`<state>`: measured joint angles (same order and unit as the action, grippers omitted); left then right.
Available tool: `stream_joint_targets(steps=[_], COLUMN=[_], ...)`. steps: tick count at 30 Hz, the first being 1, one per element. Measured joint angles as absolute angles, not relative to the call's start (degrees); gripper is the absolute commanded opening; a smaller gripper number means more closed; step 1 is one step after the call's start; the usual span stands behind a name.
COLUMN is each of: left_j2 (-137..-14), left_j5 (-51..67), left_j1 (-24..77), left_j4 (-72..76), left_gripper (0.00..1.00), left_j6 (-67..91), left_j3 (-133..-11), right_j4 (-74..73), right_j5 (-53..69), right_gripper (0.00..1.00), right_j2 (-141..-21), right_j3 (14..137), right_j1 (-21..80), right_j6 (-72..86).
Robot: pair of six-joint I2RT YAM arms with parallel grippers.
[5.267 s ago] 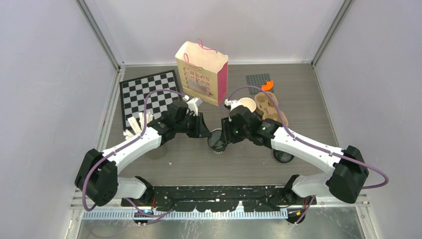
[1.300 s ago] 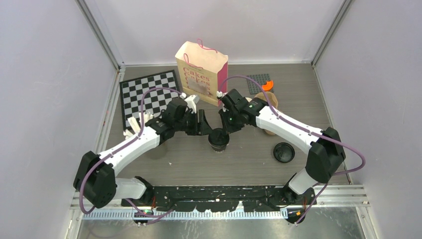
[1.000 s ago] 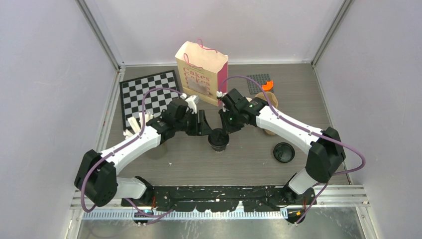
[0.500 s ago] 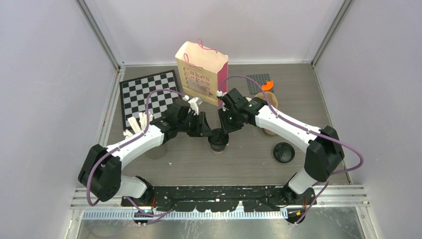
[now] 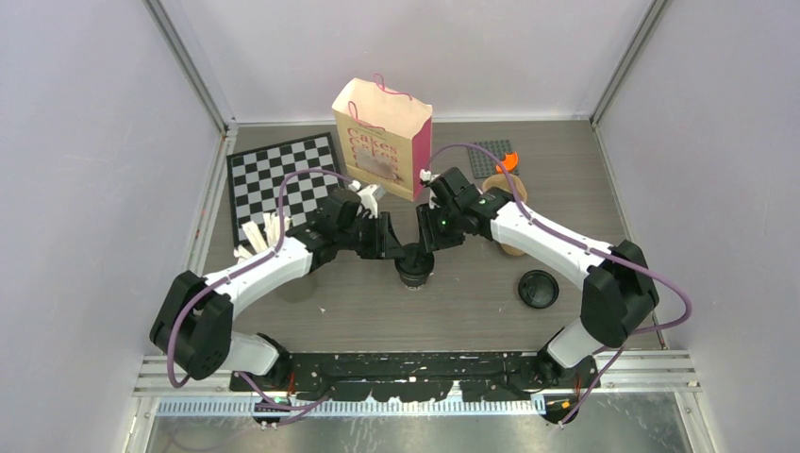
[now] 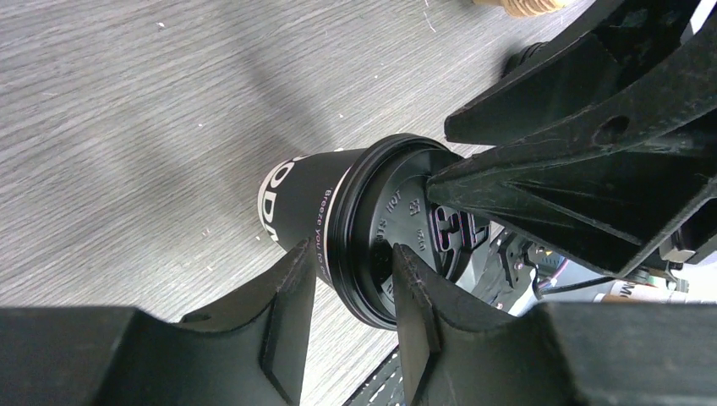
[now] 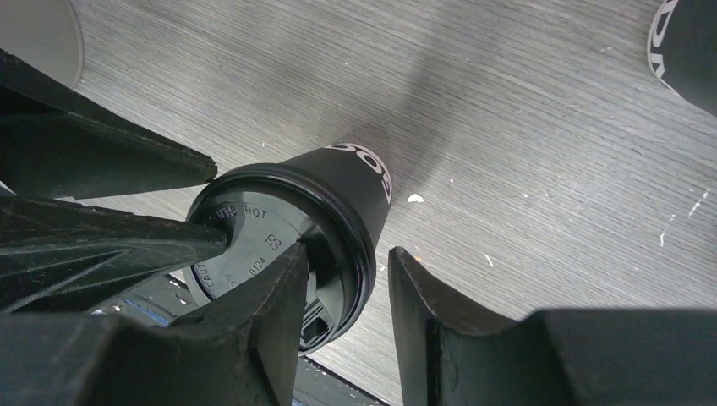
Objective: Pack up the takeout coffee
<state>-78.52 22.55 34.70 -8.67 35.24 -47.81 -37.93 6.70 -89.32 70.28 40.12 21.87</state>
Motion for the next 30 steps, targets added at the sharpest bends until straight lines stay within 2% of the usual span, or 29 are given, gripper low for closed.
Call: stream_joint_targets(steps=[4, 13, 16, 22, 30], left_j2=[-78.70, -80.03, -80.14, -79.59, -75.85], left_j5=[23.05, 24.97, 25.17, 24.93, 23.83], left_j1=[34.65, 34.52, 34.46, 34.44, 34.44], left_j4=[-7.77, -5.80, -5.78, -6.55, -9.47], left_gripper=[0.39, 0.39, 0.39, 0.51, 0.52], left_j6=[35.14, 34.06, 33.98, 34.06, 37.50], left_j3=[-47.48, -47.48, -47.48, -47.44, -47.31], right_j4=[-36.27, -31.29, -30.11, -25.76, -23.81], right_j5=[8.25, 10.90, 11.55, 11.92, 11.66], right_gripper=[0.57, 0.56, 0.50, 0.48, 0.48], right_j2=[-88.47, -87.57, -87.22, -85.41, -84.23], right_j3=[68.86, 65.63, 64.64, 61.17, 59.35], right_j1=[39.59, 39.62, 39.59, 39.29, 39.24], right_j6=[22.96, 24.86, 25.65, 27.00, 27.59])
